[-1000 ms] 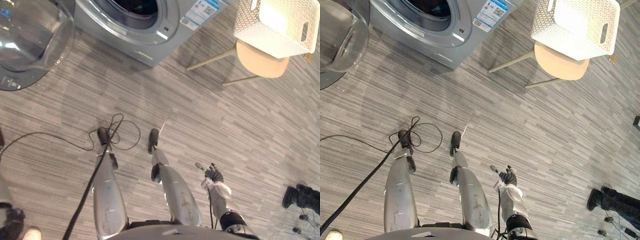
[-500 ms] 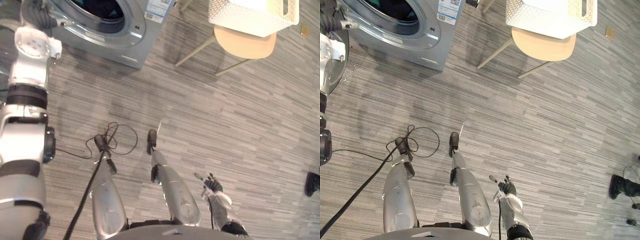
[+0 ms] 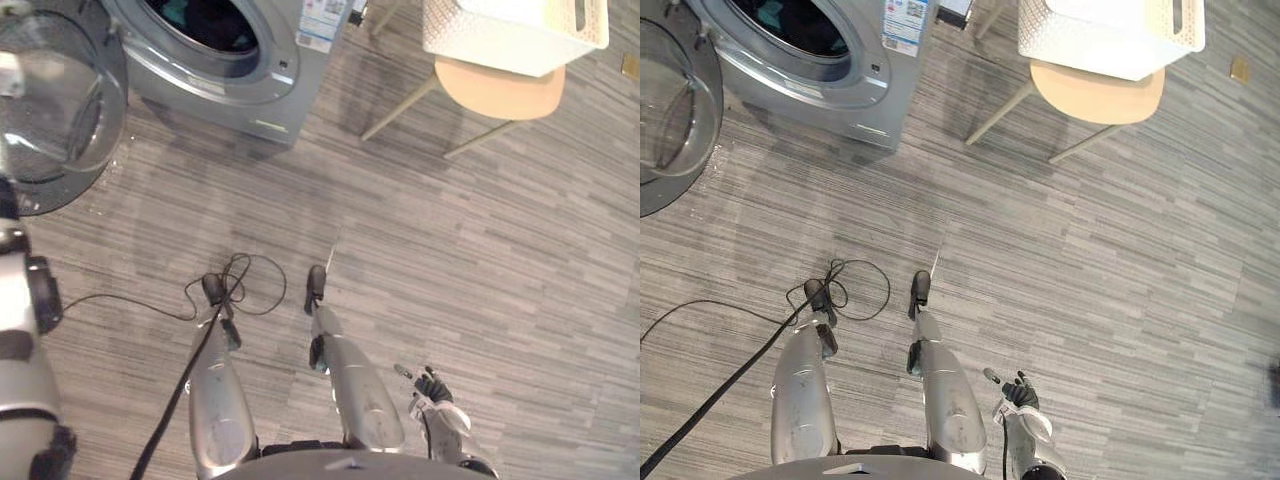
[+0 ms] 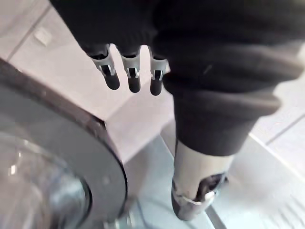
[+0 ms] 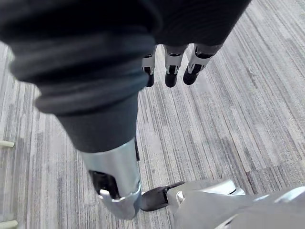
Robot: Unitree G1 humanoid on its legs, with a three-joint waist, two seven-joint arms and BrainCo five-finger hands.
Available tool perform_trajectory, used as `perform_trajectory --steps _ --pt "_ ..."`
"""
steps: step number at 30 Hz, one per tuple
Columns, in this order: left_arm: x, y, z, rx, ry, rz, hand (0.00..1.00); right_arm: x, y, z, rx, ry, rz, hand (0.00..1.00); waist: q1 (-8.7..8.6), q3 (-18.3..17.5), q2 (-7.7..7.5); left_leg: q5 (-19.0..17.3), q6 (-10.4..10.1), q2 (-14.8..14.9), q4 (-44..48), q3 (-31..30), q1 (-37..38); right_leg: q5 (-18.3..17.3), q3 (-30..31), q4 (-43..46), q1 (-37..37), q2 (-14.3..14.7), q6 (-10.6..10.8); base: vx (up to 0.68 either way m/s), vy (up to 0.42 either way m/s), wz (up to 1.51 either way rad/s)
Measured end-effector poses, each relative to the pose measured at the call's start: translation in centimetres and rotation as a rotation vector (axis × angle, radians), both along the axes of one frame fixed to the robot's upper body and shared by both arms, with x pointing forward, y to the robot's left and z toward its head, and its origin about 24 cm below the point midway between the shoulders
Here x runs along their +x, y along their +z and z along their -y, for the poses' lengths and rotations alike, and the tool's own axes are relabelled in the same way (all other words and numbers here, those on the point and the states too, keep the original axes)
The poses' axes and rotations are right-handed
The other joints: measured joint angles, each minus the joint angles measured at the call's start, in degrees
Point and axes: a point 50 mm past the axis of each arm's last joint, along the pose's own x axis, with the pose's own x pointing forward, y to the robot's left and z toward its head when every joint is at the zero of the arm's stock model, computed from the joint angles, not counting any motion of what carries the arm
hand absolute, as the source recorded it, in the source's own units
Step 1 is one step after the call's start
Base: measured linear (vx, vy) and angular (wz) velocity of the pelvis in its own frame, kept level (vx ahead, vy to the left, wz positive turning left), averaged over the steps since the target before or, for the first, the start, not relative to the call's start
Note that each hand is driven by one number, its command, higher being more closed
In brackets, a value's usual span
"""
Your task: Pick up the laundry basket with both hands and put the clothes into the washing machine.
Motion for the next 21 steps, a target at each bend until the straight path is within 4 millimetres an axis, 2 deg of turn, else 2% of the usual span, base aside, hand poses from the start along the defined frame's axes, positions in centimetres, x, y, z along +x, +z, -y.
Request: perform_trajectory --steps 4,6,11,17,21 --pt "-1.7 -0.7 -2.3 0.008 0.086 -0.021 0.00 -0.1 -0.1 0.0 0.001 0.003 -0.005 0.00 0.83 -0.68 0.55 -0.78 0.03 0.04 0.99 -1.51 -1.34 0.14 -1.47 0.01 0.31 0.03 -0.19 0.08 -0.003 0.16" --pt "-1.9 -1.5 -2.9 0.002 0.101 -0.047 0.00 -0.1 -0.1 0.1 0.000 0.008 -0.004 0.00 1.80 -0.73 0.60 -1.35 -0.12 0.07 1.36 -1.95 -1.83 0.14 -1.76 0.01 0.33 0.03 -0.20 0.09 -0.013 0.11" --pt "-1.8 -3.2 -3.5 0.033 0.131 -0.143 0.00 -0.3 -0.2 0.1 -0.001 0.027 -0.005 0.00 1.90 -0.80 0.50 -1.38 -0.15 0.23 1.30 -2.92 -3.02 0.26 -2.96 0.00 0.23 0.21 -0.32 0.05 -0.027 0.13" --pt "-1.0 -3.8 -2.7 0.214 0.202 -0.288 0.00 -0.1 -0.4 -0.9 0.010 0.092 -0.005 0.00 1.33 -1.87 0.36 -0.25 0.36 1.60 -0.27 -4.14 -4.85 2.89 -2.25 -0.01 -1.98 1.87 0.21 0.03 -0.052 -0.04" --pt "0.8 -5.1 -0.8 0.390 0.198 -0.441 0.00 0.2 -0.3 -1.0 0.006 0.103 0.004 0.00 0.44 -2.27 0.12 2.09 -0.11 1.34 -3.00 -4.73 -4.87 2.69 -1.12 -0.02 -2.62 2.21 0.51 0.03 -0.048 0.09"
